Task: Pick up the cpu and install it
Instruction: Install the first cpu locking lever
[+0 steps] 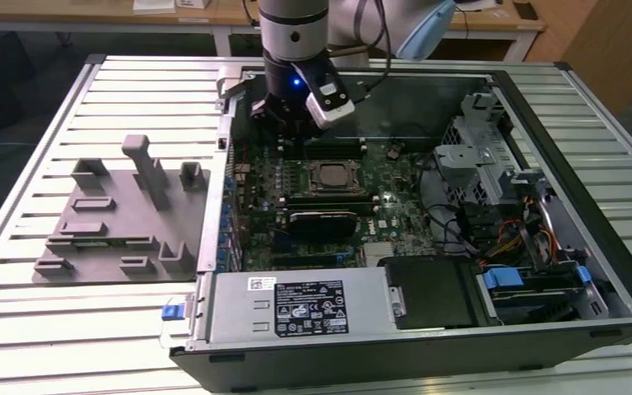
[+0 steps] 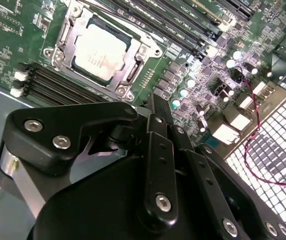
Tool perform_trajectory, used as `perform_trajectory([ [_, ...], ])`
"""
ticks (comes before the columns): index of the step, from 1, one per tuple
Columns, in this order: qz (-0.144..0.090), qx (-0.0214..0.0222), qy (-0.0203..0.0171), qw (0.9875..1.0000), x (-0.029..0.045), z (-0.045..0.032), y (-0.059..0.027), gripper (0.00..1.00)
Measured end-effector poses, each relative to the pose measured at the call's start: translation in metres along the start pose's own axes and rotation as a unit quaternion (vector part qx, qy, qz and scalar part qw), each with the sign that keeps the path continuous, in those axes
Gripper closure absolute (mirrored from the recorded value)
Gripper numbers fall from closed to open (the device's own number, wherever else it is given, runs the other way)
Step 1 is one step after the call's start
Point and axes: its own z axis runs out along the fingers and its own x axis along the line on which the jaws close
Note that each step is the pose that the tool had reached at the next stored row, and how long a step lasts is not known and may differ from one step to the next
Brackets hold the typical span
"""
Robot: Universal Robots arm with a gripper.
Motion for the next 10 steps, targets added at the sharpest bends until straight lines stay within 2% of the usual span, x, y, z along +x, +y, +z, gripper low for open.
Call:
perform_trajectory([
  [6, 0.0, -0.0032, 0.0001, 1.0, 0.0034, -0.0002, -0.0001, 0.89],
  [10, 0.0, -0.0109, 0.0002, 0.9999, 0.0045, -0.0001, -0.0001, 0.89],
])
